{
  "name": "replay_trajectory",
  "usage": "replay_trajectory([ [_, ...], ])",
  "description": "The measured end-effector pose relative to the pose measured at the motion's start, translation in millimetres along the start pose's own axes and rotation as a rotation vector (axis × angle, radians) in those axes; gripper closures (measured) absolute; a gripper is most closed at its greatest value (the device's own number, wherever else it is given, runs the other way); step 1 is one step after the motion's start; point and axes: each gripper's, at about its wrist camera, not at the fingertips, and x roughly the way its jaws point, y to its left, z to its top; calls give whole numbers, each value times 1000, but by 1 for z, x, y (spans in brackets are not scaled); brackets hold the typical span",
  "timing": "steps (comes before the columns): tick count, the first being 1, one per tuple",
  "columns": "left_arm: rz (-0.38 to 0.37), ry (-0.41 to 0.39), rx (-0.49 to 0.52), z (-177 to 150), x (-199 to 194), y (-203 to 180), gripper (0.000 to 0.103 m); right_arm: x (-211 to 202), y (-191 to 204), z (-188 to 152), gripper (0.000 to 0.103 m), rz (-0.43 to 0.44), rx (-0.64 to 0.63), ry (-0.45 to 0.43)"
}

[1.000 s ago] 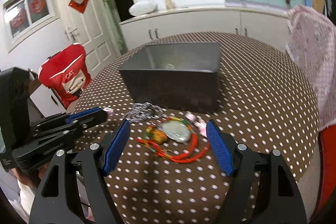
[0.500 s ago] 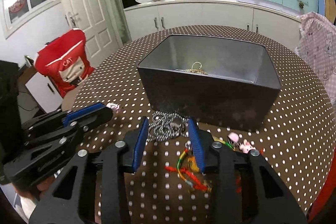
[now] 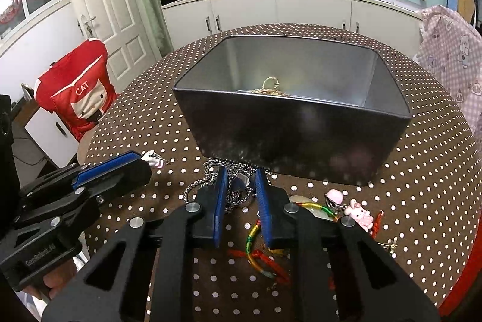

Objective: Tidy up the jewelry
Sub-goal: 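Grasp the silver chain with the right gripper while the left holds the white charm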

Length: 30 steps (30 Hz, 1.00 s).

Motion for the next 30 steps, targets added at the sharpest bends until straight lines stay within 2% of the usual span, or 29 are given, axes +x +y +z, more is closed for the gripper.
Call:
replay_trajectory([
  [2, 1, -4, 7, 0, -2, -4, 86, -5, 0, 2, 86, 10, 6, -14],
  [4, 3, -7, 9, 0, -3, -6, 86, -12, -2, 2, 94, 17, 8, -30],
  [8, 13, -11, 19, 2, -4, -14, 86, -26, -4, 6, 94, 32, 1, -68],
  [11, 16, -19, 32, 5, -4, -21, 86, -28, -4, 5, 94, 34, -13, -62],
  [14, 22, -22, 35, 5, -4, -25, 86, -19, -3, 3, 90, 22, -17, -36],
  [19, 37, -20, 34, 4, -4, -25, 86, -2, 8, -1, 70, 21, -50, 6],
  [22, 46, -15, 25, 1, -5, -20, 86, 5, 18, -5, 69, -19, -106, 4],
  [23, 48, -14, 20, 0, -5, -18, 86, 5, 21, -6, 70, -31, -127, 2],
  [25, 47, -12, 12, -1, -5, -14, 86, 6, 25, -8, 81, -17, -151, 4],
  [30, 52, -8, 2, -2, -6, -9, 86, 5, 23, -7, 85, -14, -141, 1],
])
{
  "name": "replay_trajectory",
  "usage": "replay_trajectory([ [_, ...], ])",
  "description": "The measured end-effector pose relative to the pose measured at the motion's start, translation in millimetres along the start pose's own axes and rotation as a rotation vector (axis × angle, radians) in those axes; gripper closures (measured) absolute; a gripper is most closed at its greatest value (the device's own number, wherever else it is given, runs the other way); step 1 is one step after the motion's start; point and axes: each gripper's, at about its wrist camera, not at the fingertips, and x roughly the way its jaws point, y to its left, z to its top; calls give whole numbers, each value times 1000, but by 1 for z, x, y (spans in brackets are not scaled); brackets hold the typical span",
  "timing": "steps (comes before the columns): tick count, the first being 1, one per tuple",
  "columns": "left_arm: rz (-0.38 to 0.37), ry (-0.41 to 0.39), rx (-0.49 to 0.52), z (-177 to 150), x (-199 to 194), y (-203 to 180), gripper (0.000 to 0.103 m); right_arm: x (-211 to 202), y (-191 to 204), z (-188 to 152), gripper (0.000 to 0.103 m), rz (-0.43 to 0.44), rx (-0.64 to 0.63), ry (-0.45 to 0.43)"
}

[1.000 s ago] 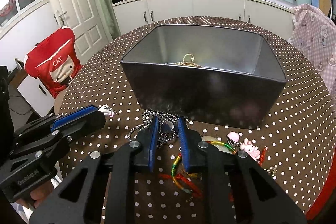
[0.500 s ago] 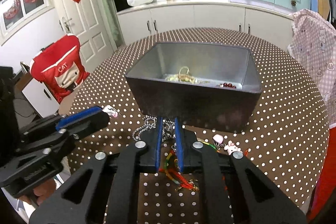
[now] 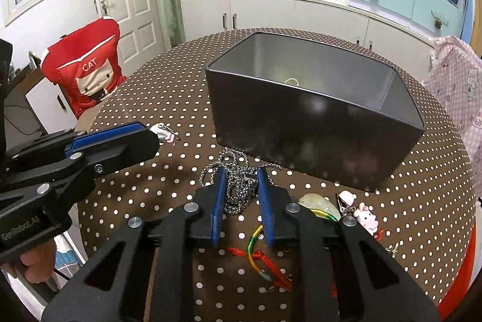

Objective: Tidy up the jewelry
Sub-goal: 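Grasp the silver chain with the right gripper while the left holds the white charm, then carry both items over the grey box and open both grippers to drop them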

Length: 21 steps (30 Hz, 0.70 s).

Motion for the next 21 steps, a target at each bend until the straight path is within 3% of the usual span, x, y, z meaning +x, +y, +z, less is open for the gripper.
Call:
replay_trajectory([
  [1, -1, 2, 1, 0, 0, 0, 86, 0, -1, 0, 90, 1, 3, -1],
  [9, -12, 10, 22, 2, 4, -10, 86, -17, -11, 4, 90, 16, 40, -41],
  [21, -5, -10, 82, 21, 7, -37, 86, -63, -41, 22, 90, -18, 67, -183],
])
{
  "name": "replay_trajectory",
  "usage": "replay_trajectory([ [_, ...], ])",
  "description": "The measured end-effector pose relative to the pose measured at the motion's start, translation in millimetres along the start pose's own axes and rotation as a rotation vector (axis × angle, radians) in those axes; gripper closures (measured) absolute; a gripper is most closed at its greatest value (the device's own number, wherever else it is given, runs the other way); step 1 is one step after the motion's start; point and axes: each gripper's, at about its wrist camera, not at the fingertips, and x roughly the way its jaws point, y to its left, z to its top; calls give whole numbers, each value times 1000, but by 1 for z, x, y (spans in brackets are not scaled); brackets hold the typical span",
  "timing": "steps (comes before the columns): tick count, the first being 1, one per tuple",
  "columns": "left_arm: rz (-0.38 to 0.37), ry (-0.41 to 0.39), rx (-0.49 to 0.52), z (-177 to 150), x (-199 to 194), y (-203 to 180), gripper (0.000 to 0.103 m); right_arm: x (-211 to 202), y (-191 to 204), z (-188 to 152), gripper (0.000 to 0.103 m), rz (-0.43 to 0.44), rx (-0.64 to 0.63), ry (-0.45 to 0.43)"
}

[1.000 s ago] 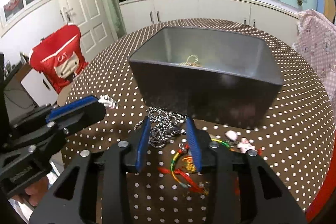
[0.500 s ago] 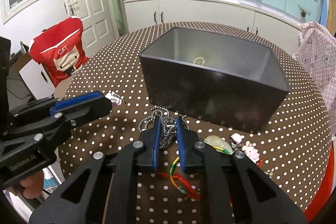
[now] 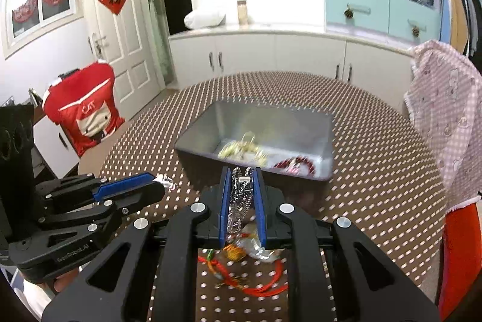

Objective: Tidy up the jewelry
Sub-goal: 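Carry both items over the grey box and open both grippers to drop them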

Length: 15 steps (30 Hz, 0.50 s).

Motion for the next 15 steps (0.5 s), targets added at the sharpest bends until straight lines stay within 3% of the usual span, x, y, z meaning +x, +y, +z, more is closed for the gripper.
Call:
replay_trajectory([
  [15, 60, -81, 76, 59, -2, -24, 86, -44, -28, 60, 90, -23, -55, -203],
])
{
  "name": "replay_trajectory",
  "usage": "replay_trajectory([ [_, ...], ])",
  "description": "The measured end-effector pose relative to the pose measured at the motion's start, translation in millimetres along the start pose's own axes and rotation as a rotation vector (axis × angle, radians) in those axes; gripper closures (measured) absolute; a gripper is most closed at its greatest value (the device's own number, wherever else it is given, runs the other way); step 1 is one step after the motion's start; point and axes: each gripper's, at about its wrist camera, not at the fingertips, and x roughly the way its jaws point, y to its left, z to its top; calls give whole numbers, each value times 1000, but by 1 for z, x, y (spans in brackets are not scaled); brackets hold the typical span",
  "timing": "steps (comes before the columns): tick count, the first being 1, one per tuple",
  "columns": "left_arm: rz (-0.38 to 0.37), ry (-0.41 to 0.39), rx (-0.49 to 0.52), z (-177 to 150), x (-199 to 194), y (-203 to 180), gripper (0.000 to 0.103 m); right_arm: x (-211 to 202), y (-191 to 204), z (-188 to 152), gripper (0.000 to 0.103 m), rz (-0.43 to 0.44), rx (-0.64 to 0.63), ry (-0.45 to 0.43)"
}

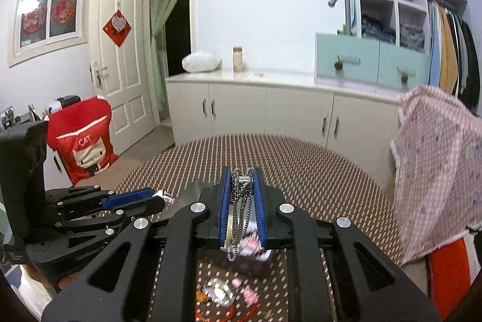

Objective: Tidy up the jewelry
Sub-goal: 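Carry both items over the grey box and open both grippers to drop them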

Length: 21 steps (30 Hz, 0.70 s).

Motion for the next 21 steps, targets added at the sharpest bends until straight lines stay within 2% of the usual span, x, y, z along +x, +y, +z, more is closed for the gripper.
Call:
replay_trajectory([
  [4, 7, -13, 24, 15, 2, -5, 86, -4, -5, 18, 90, 10, -20, -47],
  [7, 9, -11, 30, 19, 7, -7, 86, 4, -8, 18, 90, 15, -20, -39],
  [14, 31, 53, 9, 7, 31, -1, 86, 41, -10, -13, 89, 68, 26, 94],
  [17, 44, 76, 3, 3, 38, 1, 85, 51, -14, -27, 82, 34, 61, 148],
  [19, 65, 88, 6, 2, 41, 2, 58, 52, -18, -32, 58, 21, 79, 158],
  [20, 86, 77, 2, 2, 40, 4, 35, 51, -21, -34, 57, 7, 94, 157],
  [21, 104, 52, -5, 2, 38, 6, 33, 51, -22, -36, 53, 2, 102, 159],
])
